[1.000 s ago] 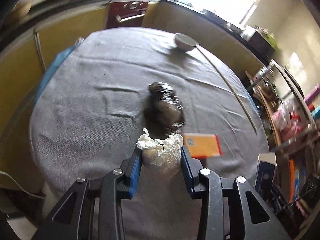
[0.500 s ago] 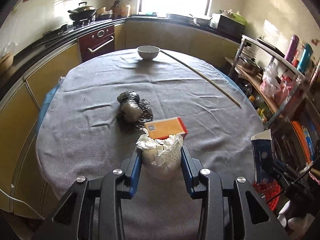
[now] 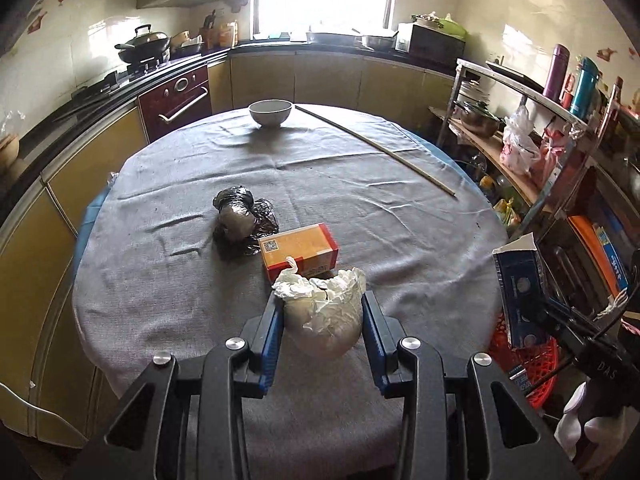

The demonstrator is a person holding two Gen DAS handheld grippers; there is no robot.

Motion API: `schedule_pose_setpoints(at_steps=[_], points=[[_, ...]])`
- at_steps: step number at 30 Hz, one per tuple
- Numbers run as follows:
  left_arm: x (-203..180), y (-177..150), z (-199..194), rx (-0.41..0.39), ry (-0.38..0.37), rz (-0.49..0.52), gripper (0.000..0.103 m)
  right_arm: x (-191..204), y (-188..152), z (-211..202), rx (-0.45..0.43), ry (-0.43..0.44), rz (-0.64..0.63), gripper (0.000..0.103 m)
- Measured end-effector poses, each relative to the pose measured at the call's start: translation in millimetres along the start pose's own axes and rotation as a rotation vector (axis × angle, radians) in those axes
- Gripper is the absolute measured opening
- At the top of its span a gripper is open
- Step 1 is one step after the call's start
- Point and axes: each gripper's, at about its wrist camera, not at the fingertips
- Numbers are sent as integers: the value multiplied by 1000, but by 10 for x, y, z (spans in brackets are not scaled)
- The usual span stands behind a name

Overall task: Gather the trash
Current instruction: 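Carry the toothpaste box and white tissue with both tools toward the red basket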

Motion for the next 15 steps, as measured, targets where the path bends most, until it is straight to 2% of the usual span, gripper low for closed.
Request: schedule_pose_setpoints(at_steps=[15], points=[[-246, -27, -48, 2, 14, 74, 39, -177, -14, -124, -18, 0, 37, 65]])
Point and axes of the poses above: each gripper's, at about its wrist camera, not at the fingertips, and z roughly the way its jaws point, x to its left, y to its top, and after that the axes turned 15 degrees about -y, right-handed
